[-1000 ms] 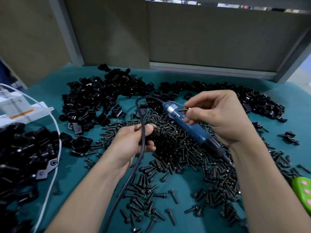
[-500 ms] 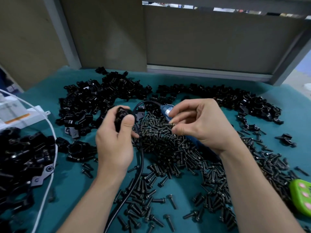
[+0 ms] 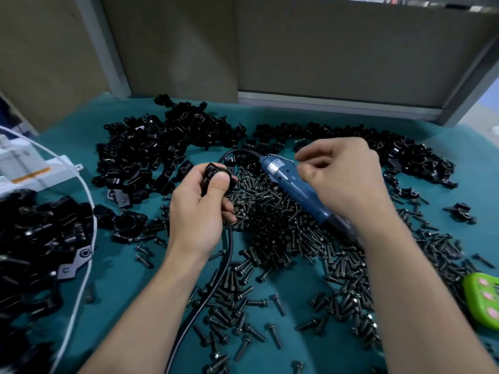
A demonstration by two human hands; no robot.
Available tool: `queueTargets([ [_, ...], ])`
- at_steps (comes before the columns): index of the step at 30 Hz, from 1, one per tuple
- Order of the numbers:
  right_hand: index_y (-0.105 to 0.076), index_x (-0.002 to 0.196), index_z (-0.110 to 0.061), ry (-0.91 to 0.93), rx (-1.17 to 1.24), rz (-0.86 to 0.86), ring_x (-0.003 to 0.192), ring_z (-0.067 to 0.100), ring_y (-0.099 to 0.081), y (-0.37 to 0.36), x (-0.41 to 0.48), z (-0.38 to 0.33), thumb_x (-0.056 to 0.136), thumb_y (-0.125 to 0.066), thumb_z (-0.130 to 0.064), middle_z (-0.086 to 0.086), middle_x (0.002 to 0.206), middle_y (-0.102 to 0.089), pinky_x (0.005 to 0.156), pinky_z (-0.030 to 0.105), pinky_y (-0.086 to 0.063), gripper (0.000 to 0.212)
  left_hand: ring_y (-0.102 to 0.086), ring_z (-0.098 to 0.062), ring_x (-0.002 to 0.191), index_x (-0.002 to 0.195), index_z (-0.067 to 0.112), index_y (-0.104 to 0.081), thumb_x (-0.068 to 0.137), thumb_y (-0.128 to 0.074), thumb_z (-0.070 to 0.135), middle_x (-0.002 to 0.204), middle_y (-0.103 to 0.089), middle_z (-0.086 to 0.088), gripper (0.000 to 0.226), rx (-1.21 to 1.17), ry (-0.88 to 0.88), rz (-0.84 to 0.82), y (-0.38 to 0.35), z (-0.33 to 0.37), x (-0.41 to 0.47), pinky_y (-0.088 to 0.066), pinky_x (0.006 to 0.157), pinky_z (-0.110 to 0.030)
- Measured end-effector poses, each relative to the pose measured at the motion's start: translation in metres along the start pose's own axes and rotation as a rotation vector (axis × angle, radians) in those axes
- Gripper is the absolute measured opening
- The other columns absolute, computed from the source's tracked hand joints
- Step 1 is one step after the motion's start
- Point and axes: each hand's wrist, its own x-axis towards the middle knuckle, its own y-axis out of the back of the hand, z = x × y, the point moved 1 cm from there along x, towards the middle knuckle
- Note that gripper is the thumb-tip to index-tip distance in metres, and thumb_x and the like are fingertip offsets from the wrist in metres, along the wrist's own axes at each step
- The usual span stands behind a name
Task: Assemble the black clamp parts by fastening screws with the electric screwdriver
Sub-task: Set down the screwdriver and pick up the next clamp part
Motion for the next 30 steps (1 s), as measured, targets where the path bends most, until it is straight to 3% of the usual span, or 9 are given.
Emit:
queueTargets([
  [2,-0.077,0.076,-0.034,0.033,-0.123,-0.229,0.065,0.001,-0.071,0.005,-0.008,-0.008,0.087,-0.071,-0.008,-0.016,0.071,-0.075,0.060,0.012,-0.057,0.029,-0.061,-0.010,0.061,0.104,0.022,-0.070,0.103,-0.059,0.029,0.082,-0.070,-0.006,0.013,-0.014,0.012,-0.018,0.000,0.001,0.001,-0.055,0.054,-0.027],
  [5,-0.079,0.081,-0.033,0.025,-0.278,-0.697,0.065,0.004,-0.072,-0.003,-0.036,-0.014,0.085,-0.071,-0.007,-0.017,0.072,-0.075,0.062,0.024,-0.063,0.028,-0.062,-0.011,0.058,0.096,0.029,-0.073,0.096,-0.062,0.035,0.081,-0.071,-0.011,0.013,0.000,0.036,-0.064,0.000,0.003,0.003,-0.054,0.052,-0.026],
  [7,-0.078,0.085,-0.032,0.004,-0.333,-0.791,0.066,0.002,-0.072,-0.015,-0.055,-0.009,0.083,-0.074,-0.007,-0.015,0.073,-0.075,0.067,0.028,-0.064,0.025,-0.062,-0.011,0.056,0.091,0.037,-0.076,0.092,-0.063,0.037,0.073,-0.070,-0.005,0.013,0.026,0.052,-0.101,-0.001,0.003,0.005,-0.054,0.051,-0.027],
  [11,-0.078,0.086,-0.031,0.065,-0.322,-0.599,0.059,-0.003,-0.061,-0.036,-0.082,0.007,0.080,-0.081,-0.018,-0.015,0.068,-0.070,0.056,0.016,-0.051,0.015,-0.062,-0.014,0.055,0.087,0.038,-0.077,0.088,-0.065,0.034,0.068,-0.067,0.005,0.014,0.049,0.074,-0.152,-0.005,0.003,0.000,-0.056,0.051,-0.029],
  [16,-0.077,0.087,-0.035,0.160,-0.362,-0.568,0.068,0.002,-0.063,-0.045,-0.089,0.014,0.079,-0.081,-0.027,-0.018,0.066,-0.066,0.065,0.024,-0.056,0.012,-0.062,-0.014,0.055,0.090,0.027,-0.078,0.095,-0.068,0.021,0.072,-0.068,-0.001,0.012,0.074,0.082,-0.170,-0.008,0.000,-0.006,-0.056,0.050,-0.029],
  [18,-0.076,0.083,-0.032,0.126,-0.288,-0.555,0.063,0.000,-0.063,-0.048,-0.089,0.016,0.079,-0.081,-0.025,-0.016,0.064,-0.067,0.061,0.019,-0.053,0.009,-0.062,-0.013,0.055,0.090,0.026,-0.077,0.099,-0.067,0.016,0.072,-0.068,-0.001,0.016,0.102,0.082,-0.171,-0.008,-0.002,-0.007,-0.055,0.049,-0.028],
  [21,-0.073,0.077,-0.021,-0.074,0.166,-0.438,0.051,0.004,-0.055,-0.048,-0.087,0.020,0.085,-0.075,-0.012,-0.006,0.065,-0.071,0.051,0.017,-0.042,0.012,-0.063,-0.013,0.056,0.091,0.022,-0.076,0.098,-0.068,0.016,0.068,-0.067,0.005,0.012,0.133,0.080,-0.202,-0.009,-0.005,-0.007,-0.055,0.049,-0.028],
  [25,-0.061,0.094,-0.007,-0.380,1.036,-0.293,0.056,0.018,-0.059,-0.039,-0.078,0.024,0.096,-0.051,0.007,0.015,0.076,-0.071,0.051,0.024,-0.046,0.018,-0.065,-0.014,0.058,0.094,0.027,-0.077,0.096,-0.068,0.017,0.074,-0.072,-0.005,0.014,0.175,0.046,-0.340,-0.012,-0.008,-0.009,-0.056,0.052,-0.029],
  [30,-0.064,0.100,-0.009,-0.366,1.092,-0.191,0.060,0.016,-0.057,-0.041,-0.074,0.030,0.102,-0.053,0.000,0.009,0.076,-0.069,0.059,0.024,-0.048,0.014,-0.067,-0.014,0.063,0.107,0.035,-0.075,0.092,-0.065,0.031,0.085,-0.075,0.005,0.018,0.254,-0.008,-0.529,-0.018,-0.007,-0.015,-0.060,0.058,-0.033],
])
